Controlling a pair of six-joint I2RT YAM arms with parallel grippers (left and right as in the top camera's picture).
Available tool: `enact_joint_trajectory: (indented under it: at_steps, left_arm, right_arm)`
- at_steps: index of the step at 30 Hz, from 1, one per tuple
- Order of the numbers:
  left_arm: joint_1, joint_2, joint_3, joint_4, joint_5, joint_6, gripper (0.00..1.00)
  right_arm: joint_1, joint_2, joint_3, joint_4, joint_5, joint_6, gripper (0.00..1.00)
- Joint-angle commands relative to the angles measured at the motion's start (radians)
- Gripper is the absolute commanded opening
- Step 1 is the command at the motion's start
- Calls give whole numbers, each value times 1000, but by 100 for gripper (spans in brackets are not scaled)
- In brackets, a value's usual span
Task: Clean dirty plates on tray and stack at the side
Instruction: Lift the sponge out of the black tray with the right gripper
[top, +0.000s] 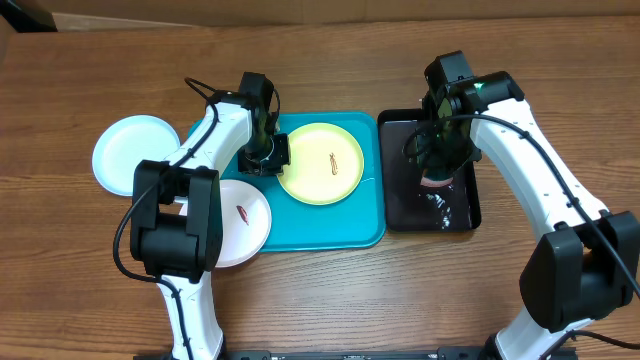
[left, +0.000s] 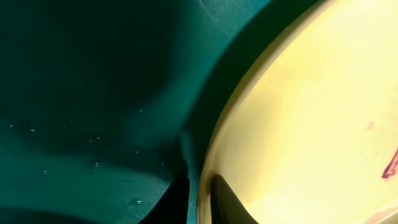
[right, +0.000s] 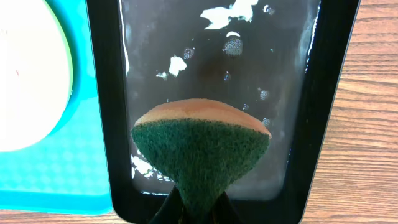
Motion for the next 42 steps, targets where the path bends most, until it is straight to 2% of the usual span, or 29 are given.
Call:
enact_joint_trajectory:
  at_steps: [1,6,17,21,27,31,32,34,42]
  left_arm:
    - [0,-3,25,-1,-10,8,15]
    - [0,-3,32,-5,-10,9,8]
    - [1,-3,46,-20,-16,15,10]
    - [2,-3,46,-21,-27,15,15]
    - [2,-3,47,-21,-26,15,13]
    - [2,-3,47,-21,-30,15,8]
    - [2,-3,47,-21,-30,15,4]
    - [2,-3,47,-25,-30,15,4]
    - [-12,-3,46,-97,-10,13,4]
  right_arm:
    - [4,-18,20,-2,1,-7,4]
    - [4,-18,20,-1,1,-7,4]
    - [4,-18,20,-2,1,-7,9]
    - [4,-18,19,-1,1,-7,10]
    - [4,-18,16,6,1,-7,10]
    - [4,-18,16,10,1,-7,10]
    - [4,-18,16,10,1,-7,9]
    - [4,-18,16,10,0,-6,4]
    - [7,-18,13,0,-7,36,4]
